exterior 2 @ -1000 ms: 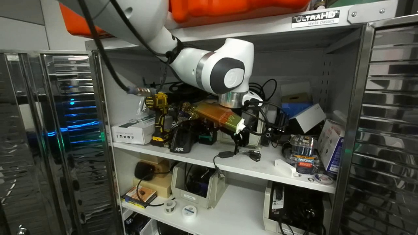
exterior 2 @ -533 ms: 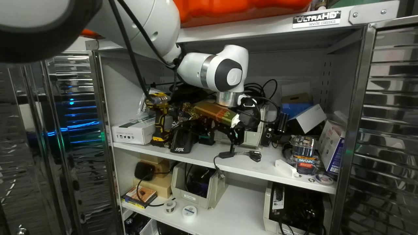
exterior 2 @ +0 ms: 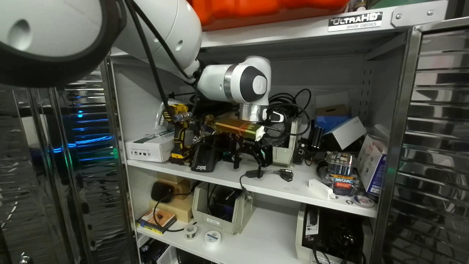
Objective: Pick up the black cable and put it in the box
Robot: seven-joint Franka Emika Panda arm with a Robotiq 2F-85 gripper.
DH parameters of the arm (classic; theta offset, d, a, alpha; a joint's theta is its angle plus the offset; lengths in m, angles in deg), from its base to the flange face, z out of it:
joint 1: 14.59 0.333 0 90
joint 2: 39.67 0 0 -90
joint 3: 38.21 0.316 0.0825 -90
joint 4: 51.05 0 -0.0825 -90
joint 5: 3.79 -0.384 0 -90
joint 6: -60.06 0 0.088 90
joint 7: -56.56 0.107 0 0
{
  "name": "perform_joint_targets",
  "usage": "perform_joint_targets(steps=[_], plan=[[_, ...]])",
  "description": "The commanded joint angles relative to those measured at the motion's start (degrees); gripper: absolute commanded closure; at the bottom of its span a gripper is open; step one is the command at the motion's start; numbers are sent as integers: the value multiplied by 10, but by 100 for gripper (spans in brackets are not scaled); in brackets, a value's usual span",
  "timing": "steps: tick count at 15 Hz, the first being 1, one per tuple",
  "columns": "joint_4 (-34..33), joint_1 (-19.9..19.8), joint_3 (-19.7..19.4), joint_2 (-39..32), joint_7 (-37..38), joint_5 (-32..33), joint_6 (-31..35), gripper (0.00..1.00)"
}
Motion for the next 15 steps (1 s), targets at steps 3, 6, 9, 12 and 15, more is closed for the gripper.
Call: perform_joint_targets(steps=[3, 6, 9, 12, 15], plan=[[-9, 12, -9, -15, 9, 47, 39, 0], [4, 4, -5, -18, -4, 51, 118, 0], [15, -5, 2, -22, -20, 36, 184, 0], [16, -16, 13, -29, -44, 13, 184, 0], [20, -19, 16, -24, -60, 1, 155, 0]])
